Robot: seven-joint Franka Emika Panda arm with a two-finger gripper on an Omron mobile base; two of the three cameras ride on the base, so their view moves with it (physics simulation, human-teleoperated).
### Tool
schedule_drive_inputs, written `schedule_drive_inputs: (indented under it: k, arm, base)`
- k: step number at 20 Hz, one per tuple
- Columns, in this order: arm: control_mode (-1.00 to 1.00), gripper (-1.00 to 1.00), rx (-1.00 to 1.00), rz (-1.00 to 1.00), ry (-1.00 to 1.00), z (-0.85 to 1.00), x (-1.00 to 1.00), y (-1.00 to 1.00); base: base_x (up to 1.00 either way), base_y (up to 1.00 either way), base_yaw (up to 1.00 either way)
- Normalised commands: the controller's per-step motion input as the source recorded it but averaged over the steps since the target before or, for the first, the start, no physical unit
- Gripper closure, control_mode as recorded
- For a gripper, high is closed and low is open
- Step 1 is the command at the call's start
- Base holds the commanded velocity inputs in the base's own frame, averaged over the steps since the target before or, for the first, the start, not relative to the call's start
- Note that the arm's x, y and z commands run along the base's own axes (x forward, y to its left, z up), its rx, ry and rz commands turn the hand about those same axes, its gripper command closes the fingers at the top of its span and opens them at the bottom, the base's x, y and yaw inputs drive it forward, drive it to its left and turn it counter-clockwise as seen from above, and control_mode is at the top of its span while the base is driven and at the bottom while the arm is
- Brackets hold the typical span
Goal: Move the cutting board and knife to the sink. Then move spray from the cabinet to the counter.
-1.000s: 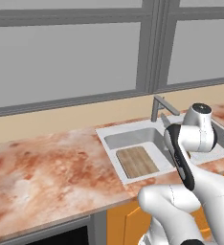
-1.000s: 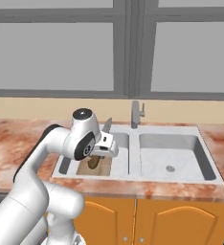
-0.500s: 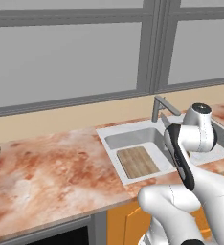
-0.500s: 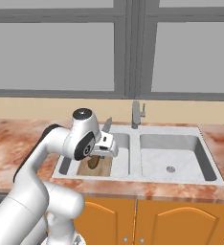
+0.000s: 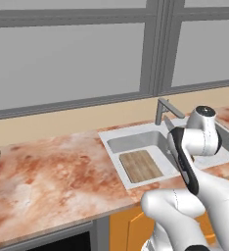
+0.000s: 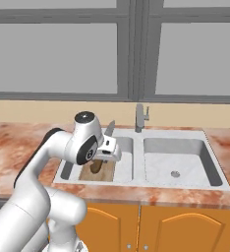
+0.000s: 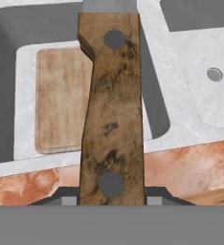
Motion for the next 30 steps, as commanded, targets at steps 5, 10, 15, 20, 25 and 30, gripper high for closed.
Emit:
schedule_drive_inputs:
  k: [5,10,15,20,25,30]
  arm:
    - [-1.0,1.0,0.0,0.0,0.0,-0.03,0.26,0.0]
    - [-1.0,1.0,0.0,0.0,0.0,-0.1,0.36,0.0]
    - [-1.0,1.0,0.0,0.0,0.0,-0.14,0.44,0.1]
    - [-1.0,1.0,0.0,0.0,0.0,-0.18,0.4,0.07]
    - [-1.0,1.0,0.0,0.0,0.01,-0.23,0.44,0.1]
    - [-1.0,1.0,0.0,0.0,0.01,-0.22,0.39,0.12]
  base:
    - [0.0,0.0,0.0]
    - [0.0,0.0,0.0]
    - [0.0,0.0,0.0]
    - [0.0,0.0,0.0]
    - [0.0,0.0,0.0]
    - [0.0,0.0,0.0]
